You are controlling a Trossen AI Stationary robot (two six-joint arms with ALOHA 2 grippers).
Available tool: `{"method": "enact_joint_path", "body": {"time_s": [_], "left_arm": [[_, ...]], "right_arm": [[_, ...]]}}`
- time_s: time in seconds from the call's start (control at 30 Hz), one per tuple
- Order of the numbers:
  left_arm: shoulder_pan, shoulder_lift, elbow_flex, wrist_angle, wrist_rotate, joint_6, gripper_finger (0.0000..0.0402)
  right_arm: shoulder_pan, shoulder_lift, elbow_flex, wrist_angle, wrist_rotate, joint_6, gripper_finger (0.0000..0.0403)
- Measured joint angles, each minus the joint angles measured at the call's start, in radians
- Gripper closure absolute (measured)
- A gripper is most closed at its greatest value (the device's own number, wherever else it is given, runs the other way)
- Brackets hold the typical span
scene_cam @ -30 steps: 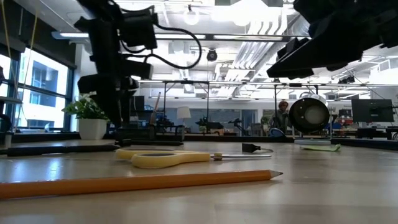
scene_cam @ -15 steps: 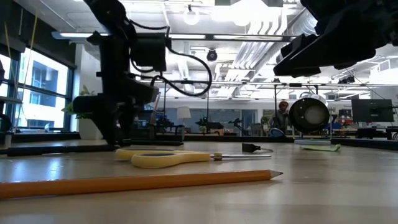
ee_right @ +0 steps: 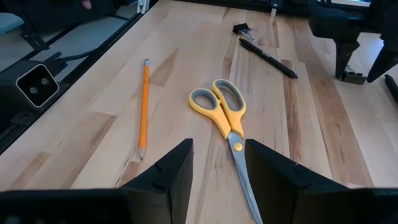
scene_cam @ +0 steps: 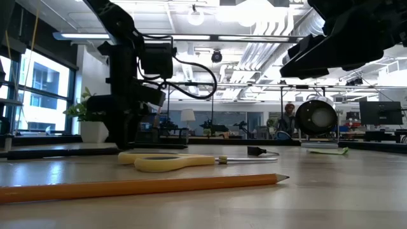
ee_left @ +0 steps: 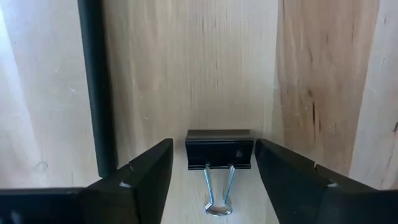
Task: Pick and place office supplies into organizer
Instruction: Put the top left black binder clip into the bottom left section of the desk organizer
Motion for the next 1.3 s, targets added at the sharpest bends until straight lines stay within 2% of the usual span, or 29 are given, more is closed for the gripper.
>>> {"method": "enact_joint_path", "body": {"time_s": [0.33,0.6,0.7,0.87,1.0,1.1,1.17,1.3], "left_arm": [[-0.001,0.000,0.000,0.005,0.016,-0.003,0.0214],[-0.001,-0.003,0.000,-0.001,0.017,-0.029,0.0283],[-0.001,-0.020,0.000,-0.038,0.011,-0.023,0.0292],[-0.001,-0.050,0.055,-0.127,-0.062,-0.029,0.0263],[-0.001,-0.086,0.111,-0.120,-0.165,0.003,0.0249],[0.014,-0.107,0.156,-0.117,-0.274,0.088,0.0260],[0.051,-0.116,0.186,-0.117,-0.307,0.134,0.0274],[0.179,-0.117,0.230,-0.112,-0.267,0.170,0.0293]], "right_arm": [[0.015,0.000,0.000,-0.008,0.022,-0.001,0.0265],[0.014,0.000,0.000,-0.009,0.029,0.009,0.0265],[0.014,0.000,0.000,-0.009,0.030,0.010,0.0265],[0.014,0.000,0.000,-0.010,0.032,0.017,0.0265],[0.014,0.000,0.000,-0.010,0.049,0.022,0.0265],[0.014,0.000,0.000,-0.021,0.049,0.044,0.0265],[0.014,0.000,0.000,-0.030,0.049,0.053,0.0265],[0.017,0.000,0.000,-0.052,0.049,0.079,0.0265]]}}
